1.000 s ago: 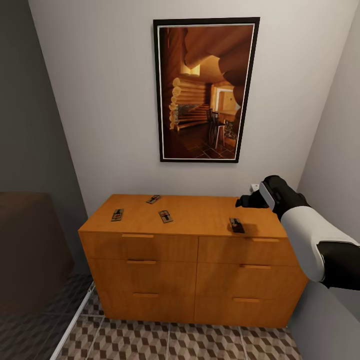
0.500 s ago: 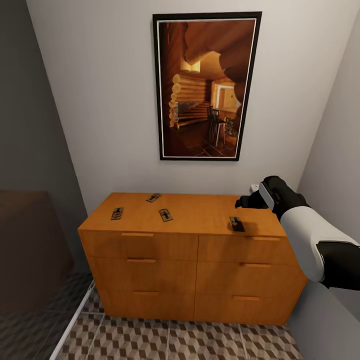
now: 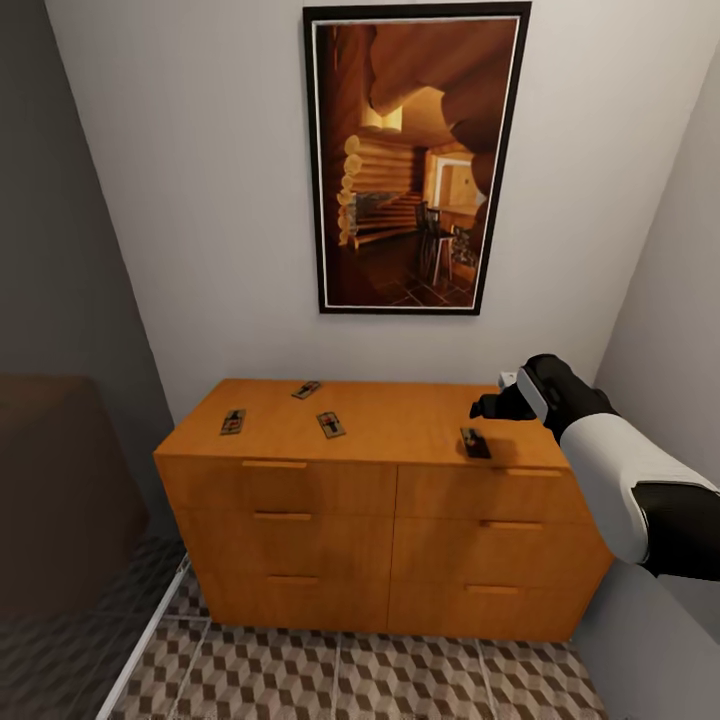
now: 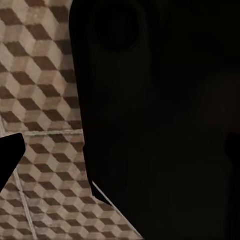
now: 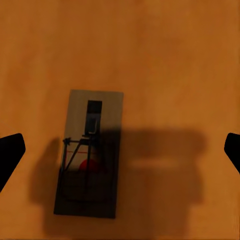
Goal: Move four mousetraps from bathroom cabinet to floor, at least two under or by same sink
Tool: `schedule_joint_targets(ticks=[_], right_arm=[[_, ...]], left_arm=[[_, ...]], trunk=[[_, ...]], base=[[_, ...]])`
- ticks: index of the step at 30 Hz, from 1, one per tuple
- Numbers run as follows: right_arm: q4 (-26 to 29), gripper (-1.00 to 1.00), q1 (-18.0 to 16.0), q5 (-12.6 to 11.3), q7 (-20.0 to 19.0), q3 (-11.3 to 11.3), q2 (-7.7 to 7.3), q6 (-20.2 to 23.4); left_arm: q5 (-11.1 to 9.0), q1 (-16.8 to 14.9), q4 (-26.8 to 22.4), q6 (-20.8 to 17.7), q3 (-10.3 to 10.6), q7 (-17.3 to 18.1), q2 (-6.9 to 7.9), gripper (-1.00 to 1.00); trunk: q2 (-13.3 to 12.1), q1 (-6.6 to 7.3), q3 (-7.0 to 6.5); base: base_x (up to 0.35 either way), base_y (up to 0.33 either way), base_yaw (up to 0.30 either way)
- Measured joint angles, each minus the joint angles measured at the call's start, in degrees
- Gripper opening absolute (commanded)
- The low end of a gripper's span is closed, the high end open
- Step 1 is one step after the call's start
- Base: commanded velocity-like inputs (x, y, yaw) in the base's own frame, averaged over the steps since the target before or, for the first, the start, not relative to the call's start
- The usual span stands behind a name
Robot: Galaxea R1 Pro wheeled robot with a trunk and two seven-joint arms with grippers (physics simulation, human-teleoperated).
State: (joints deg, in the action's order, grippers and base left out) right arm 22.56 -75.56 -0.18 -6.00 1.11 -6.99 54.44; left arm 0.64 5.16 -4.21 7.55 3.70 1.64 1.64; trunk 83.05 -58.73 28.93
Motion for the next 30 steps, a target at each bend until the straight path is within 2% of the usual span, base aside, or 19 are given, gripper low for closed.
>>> schedule_joint_targets(ticks=[12, 30], right_arm=[[-0.9, 1.00, 0.0, 0.0, 0.0, 0.0, 0.06, -0.1], [-1.1, 1.00, 0.0, 0.0, 0.0, 0.0, 0.07, -0.2]], left_arm=[[0.0, 0.0, 0.0, 0.0, 0.0, 0.0, 0.00, 1.00], [0.0, 0.0, 0.0, 0.0, 0.0, 0.0, 0.00, 1.00]], trunk=[[0.0, 0.00, 1.09], [0.0, 0.00, 2.38]], base=[[0.000, 0.009, 0.000], [0.000, 0.083, 0.000]])
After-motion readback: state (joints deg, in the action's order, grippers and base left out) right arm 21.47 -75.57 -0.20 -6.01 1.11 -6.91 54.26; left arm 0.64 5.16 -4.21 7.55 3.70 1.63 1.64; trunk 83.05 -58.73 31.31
